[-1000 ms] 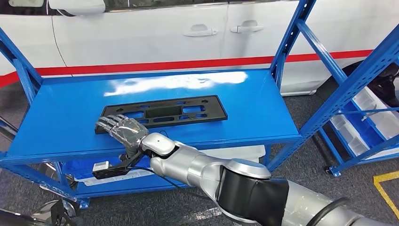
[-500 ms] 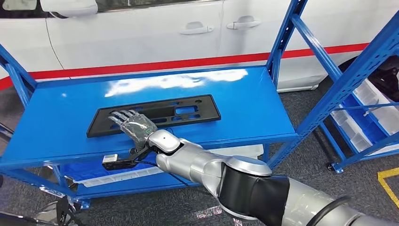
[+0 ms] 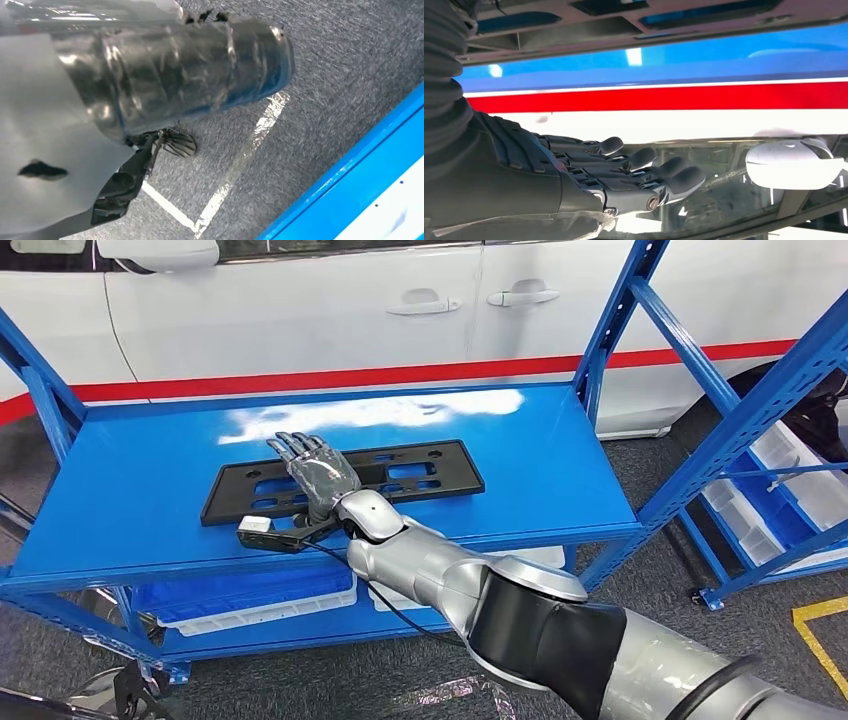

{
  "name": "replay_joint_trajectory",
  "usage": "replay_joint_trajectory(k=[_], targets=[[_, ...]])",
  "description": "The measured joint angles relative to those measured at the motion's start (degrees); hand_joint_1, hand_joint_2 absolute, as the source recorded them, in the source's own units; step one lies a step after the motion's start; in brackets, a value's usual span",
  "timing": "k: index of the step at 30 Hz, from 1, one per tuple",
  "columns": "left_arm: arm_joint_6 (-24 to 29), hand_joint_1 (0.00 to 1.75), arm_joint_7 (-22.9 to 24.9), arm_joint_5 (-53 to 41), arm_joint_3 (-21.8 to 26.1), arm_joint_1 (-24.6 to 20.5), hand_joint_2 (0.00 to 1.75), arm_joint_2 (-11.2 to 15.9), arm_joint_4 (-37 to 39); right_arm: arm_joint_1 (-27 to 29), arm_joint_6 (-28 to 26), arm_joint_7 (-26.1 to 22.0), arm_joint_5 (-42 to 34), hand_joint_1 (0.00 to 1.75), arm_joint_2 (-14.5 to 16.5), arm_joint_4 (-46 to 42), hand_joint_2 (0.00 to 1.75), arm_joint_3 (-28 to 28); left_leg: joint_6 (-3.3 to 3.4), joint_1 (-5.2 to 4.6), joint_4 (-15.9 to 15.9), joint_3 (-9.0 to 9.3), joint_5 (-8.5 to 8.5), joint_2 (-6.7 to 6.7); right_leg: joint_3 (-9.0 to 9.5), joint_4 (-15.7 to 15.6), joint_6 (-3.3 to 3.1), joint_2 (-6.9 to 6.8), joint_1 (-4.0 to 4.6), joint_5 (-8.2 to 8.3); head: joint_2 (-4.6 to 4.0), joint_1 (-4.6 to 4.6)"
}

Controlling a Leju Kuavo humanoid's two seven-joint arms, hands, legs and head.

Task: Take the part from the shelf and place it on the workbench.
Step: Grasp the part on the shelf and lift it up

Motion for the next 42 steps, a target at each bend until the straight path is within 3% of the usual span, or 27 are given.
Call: replay_joint_trajectory(k=[2,3,4,5,7,9,11,14,15,17,19,20,21,23,24,25,29,31,33,34,35,36,38,40,42], targets=[[-0.08,0.0,0.07,-0.01,-0.02,-0.01,0.0,-0.1,0.0,-0.07,0.18,0.91,0.4,0.0,-0.25,0.18,1.75,-0.36,0.32,-0.07,0.0,0.01,-0.04,0.06,-3.42,7.24,0.39,-0.11,-0.07,-3.16,0.0,0.01],[-0.13,0.0,0.12,0.0,-0.03,0.0,0.0,-0.16,0.0,-0.08,0.44,1.49,0.75,0.0,-0.43,0.31,1.75,-0.48,0.38,-0.1,0.01,0.02,-0.06,0.07,-4.99,10.3,0.5,-0.12,-0.08,-4.0,0.0,0.01],[-0.16,0.0,0.15,0.02,-0.04,0.01,0.0,-0.22,0.0,-0.11,0.85,2.08,1.24,0.0,-0.65,0.44,1.75,-0.57,0.42,-0.12,0.02,0.06,-0.1,0.06,-5.78,11.58,0.52,-0.13,-0.08,-3.83,0.0,0.01],[-0.18,0.0,0.17,0.07,-0.06,0.0,0.0,-0.26,0.0,-0.19,1.42,2.66,1.82,0.0,-0.86,0.57,1.75,-0.62,0.44,-0.13,0.03,0.14,-0.15,0.04,-5.51,10.65,0.45,-0.13,-0.07,-2.6,0.0,0.01],[-0.19,0.0,0.17,0.19,-0.09,-0.07,0.0,-0.32,0.0,-0.49,2.68,3.82,3.12,0.0,-1.34,0.81,1.75,-0.69,0.39,-0.13,0.04,0.37,-0.31,-0.05,-2.52,3.67,0.06,-0.12,-0.04,1.37,0.0,0.01],[-0.25,0.0,0.17,0.27,-0.11,-0.23,0.0,-0.37,0.0,-0.9,3.88,4.81,4.49,0.0,-1.81,1.05,1.75,-0.7,0.09,-0.33,0.1,0.29,-0.41,-0.15,0.39,-2.54,-0.37,-0.07,0.19,3.44,0.0,-0.01],[-0.4,0.0,0.24,0.37,-0.16,-0.29,0.0,-0.4,0.01,-1.05,5.01,5.89,6.35,0.0,-2.25,1.34,1.75,-0.7,-0.42,-0.48,-0.02,0.1,-0.31,-0.16,1.13,-4.09,-0.65,0.04,0.46,3.36,0.0,-0.02],[-0.5,0.0,0.3,0.79,-0.21,-0.37,0.0,-0.38,0.02,-0.95,6.36,7.51,9.45,0.0,-2.78,1.84,1.75,-0.7,-1.23,-0.5,0.8,-0.35,-1.2,-0.02,1.45,-4.81,-1.35,0.04,-0.01,3.65,0.0,-0.04],[-0.37,0.0,0.24,1.0,-0.21,-0.45,0.0,-0.37,0.02,-0.94,6.8,7.8,9.96,0.0,-2.91,1.97,1.75,-0.7,-1.47,-0.48,2.74,-1.19,-2.4,0.05,1.65,-5.06,-1.63,0.0,-0.19,3.75,0.0,-0.05],[0.12,0.0,0.11,1.32,-0.21,-0.48,0.0,-0.35,0.03,-0.72,7.73,8.04,10.31,0.0,-3.21,2.22,1.75,-0.7,-1.88,-0.34,9.52,-4.28,-5.56,0.16,1.84,-5.12,-1.98,-0.05,-0.17,3.73,0.0,-0.1],[0.54,0.0,0.09,1.45,-0.21,-0.32,0.0,-0.34,0.04,-0.24,8.56,8.05,10.33,0.0,-3.62,2.5,1.75,-0.7,-2.13,-0.3,14.74,-6.96,-6.76,0.17,1.86,-4.99,-2.14,-0.06,-0.13,3.62,0.0,-0.09],[0.72,0.0,0.1,1.46,-0.21,-0.26,0.0,-0.34,0.05,-0.08,8.92,8.04,10.34,0.0,-3.8,2.61,1.75,-0.7,-2.17,-0.29,14.58,-7.02,-5.86,0.17,1.88,-4.88,-2.16,-0.01,-0.13,3.53,0.0,-0.09],[0.84,0.0,0.1,1.47,-0.21,-0.27,0.0,-0.34,0.05,-0.01,9.27,8.04,10.34,0.0,-3.94,2.68,1.75,-0.7,-2.13,-0.27,12.32,-6.02,-4.07,0.18,1.94,-4.71,-2.14,0.07,-0.14,3.38,0.0,-0.09],[0.96,0.0,0.1,1.46,-0.22,-0.54,0.0,-0.33,0.07,-0.04,9.9,8.05,10.38,0.0,-4.17,2.8,1.75,-0.7,-1.83,-0.37,5.28,-2.67,-0.68,0.18,2.01,-4.28,-1.86,0.23,-0.04,2.96,0.0,-0.11],[0.96,0.0,0.1,1.46,-0.23,-0.74,0.0,-0.32,0.07,-0.03,10.16,8.15,10.53,0.0,-4.35,2.86,1.75,-0.7,-1.56,-0.47,2.5,-1.27,0.0,0.15,1.96,-4.1,-1.64,0.26,0.06,2.8,0.0,-0.07],[0.96,0.0,0.12,1.46,-0.24,-0.89,0.0,-0.32,0.07,-0.02,10.32,8.39,10.84,0.05,-4.55,2.93,1.75,-0.7,-1.29,-0.56,0.96,-0.5,0.04,0.12,1.89,-4.02,-1.37,0.26,0.15,2.76,0.0,-0.04],[0.93,0.0,0.21,1.49,-0.28,-1.02,0.0,-0.35,0.07,0.1,9.35,10.66,12.78,1.71,-5.45,3.16,1.75,-0.7,-0.15,-0.33,-0.27,0.33,0.08,0.08,1.73,-3.59,-0.36,0.12,0.22,2.22,0.0,0.07],[0.88,0.0,0.28,1.51,-0.49,-1.05,0.0,-0.4,0.07,0.3,8.8,11.56,13.2,1.75,-6.04,3.36,1.75,-0.7,0.38,-0.17,-0.7,0.55,0.33,0.1,-0.25,0.9,0.18,-0.04,0.04,-0.5,0.0,0.14],[0.81,0.0,0.4,1.51,-0.87,-1.0,0.0,-0.4,0.07,0.68,8.71,11.76,13.13,1.75,-6.52,3.57,1.75,-0.7,0.57,-0.19,-0.72,0.46,0.38,0.12,-3.7,8.16,0.56,-0.1,-0.07,-3.59,0.0,0.18],[0.8,0.0,0.46,1.42,-1.03,-0.96,0.0,-0.4,0.07,0.95,8.82,11.55,12.87,1.75,-6.72,3.68,1.75,-0.7,0.57,-0.2,-0.7,0.43,0.38,0.12,-4.86,10.45,0.68,-0.11,-0.12,-4.03,0.0,0.19],[0.84,0.0,0.47,1.2,-1.13,-0.93,0.0,-0.39,0.07,1.17,8.89,11.16,12.56,1.75,-6.9,3.75,1.75,-0.7,0.57,-0.19,-0.66,0.42,0.37,0.11,-5.0,10.56,0.71,-0.12,-0.17,-3.32,0.0,0.2],[0.97,0.0,0.43,0.88,-1.18,-0.93,0.0,-0.39,0.07,1.25,8.89,10.65,12.29,1.75,-7.03,3.81,1.75,-0.7,0.53,-0.18,-0.61,0.46,0.34,0.1,-4.01,8.36,0.67,-0.14,-0.21,-1.65,0.0,0.2],[1.47,0.0,0.18,0.07,-1.44,-1.08,0.0,-0.39,0.07,1.18,8.67,9.74,11.93,1.75,-7.25,3.85,1.75,-0.7,0.32,-0.29,-0.5,0.49,0.21,0.05,-0.22,0.44,0.41,-0.15,-0.18,1.98,0.0,0.2],[1.97,0.0,-0.07,-0.54,-1.91,-1.27,0.0,-0.37,0.07,1.14,8.46,9.24,11.85,1.75,-7.38,3.86,1.75,-0.71,-0.07,-0.48,-0.45,0.32,0.22,0.02,2.0,-4.22,0.1,-0.08,-0.01,3.15,0.0,0.2],[2.16,0.0,-0.17,-0.78,-2.21,-1.33,0.0,-0.34,0.07,1.16,8.4,8.91,11.83,1.75,-7.41,3.86,1.75,-0.72,-0.57,-0.57,-0.64,0.23,0.4,-0.02,2.11,-4.62,-0.25,-0.05,0.06,3.05,0.0,0.2]])
